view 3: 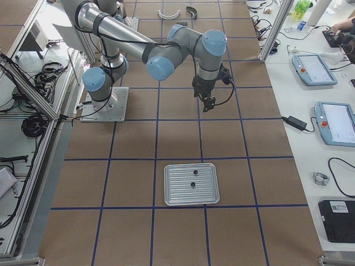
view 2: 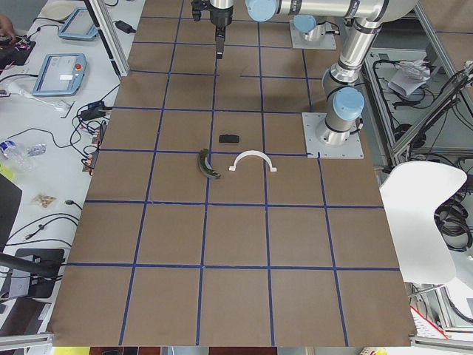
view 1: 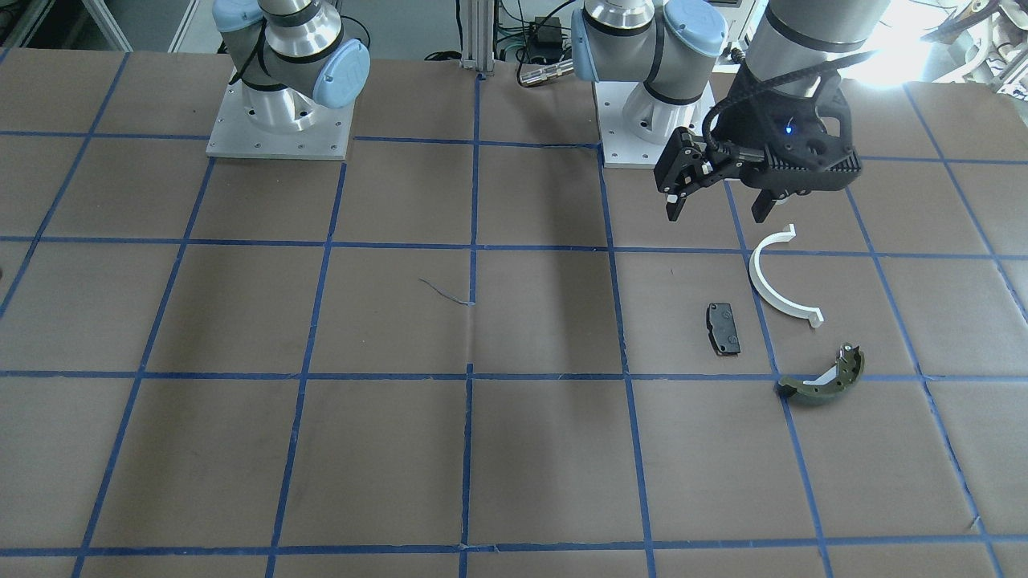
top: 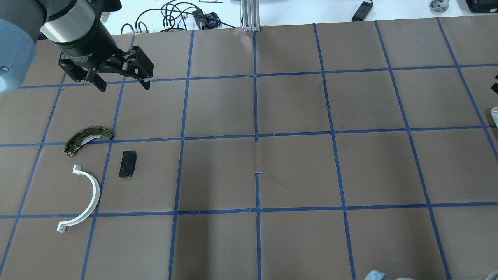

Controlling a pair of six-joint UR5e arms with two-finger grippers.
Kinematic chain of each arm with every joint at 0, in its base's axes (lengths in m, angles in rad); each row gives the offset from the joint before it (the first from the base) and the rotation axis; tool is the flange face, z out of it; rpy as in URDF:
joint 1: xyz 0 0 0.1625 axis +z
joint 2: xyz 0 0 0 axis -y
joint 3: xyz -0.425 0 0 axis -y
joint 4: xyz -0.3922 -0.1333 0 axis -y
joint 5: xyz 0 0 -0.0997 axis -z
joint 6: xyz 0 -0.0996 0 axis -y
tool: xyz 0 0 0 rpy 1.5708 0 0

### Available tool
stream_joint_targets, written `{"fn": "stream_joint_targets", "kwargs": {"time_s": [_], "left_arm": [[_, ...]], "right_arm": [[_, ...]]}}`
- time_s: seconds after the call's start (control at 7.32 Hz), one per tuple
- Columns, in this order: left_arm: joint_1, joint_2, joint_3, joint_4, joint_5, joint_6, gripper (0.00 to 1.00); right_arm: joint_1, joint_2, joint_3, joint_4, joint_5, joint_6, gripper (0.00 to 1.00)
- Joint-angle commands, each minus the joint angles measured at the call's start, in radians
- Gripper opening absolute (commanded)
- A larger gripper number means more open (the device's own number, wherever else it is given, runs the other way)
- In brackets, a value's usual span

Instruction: Place bearing gear from tray to pile

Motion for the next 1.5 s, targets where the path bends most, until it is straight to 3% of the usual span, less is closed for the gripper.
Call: {"fn": "stream_joint_targets", "kwargs": {"time_s": [0.0, 0.27, 0.55, 1.37], "left_arm": [[0.0, 0.008, 0.001, 0.0, 0.008, 0.0, 1.0], [0.0, 0.01, 0.001, 0.0, 0.008, -0.002, 1.0], [0.001, 0.008, 0.001, -0.008, 0.01, 0.0, 1.0], [0.003, 0.011, 0.025, -0.012, 0.007, -0.005, 1.0]], "right_arm": [[-0.16, 0.126, 0.0, -0.139, 0.008, -0.259, 1.0], [-0.226, 0.264, -0.009, -0.355, 0.0, -0.382, 1.0], [-0.271, 0.351, -0.02, -0.42, 0.01, -0.404, 1.0], [-0.32, 0.478, -0.037, -0.455, 0.014, -0.404, 1.0]]}}
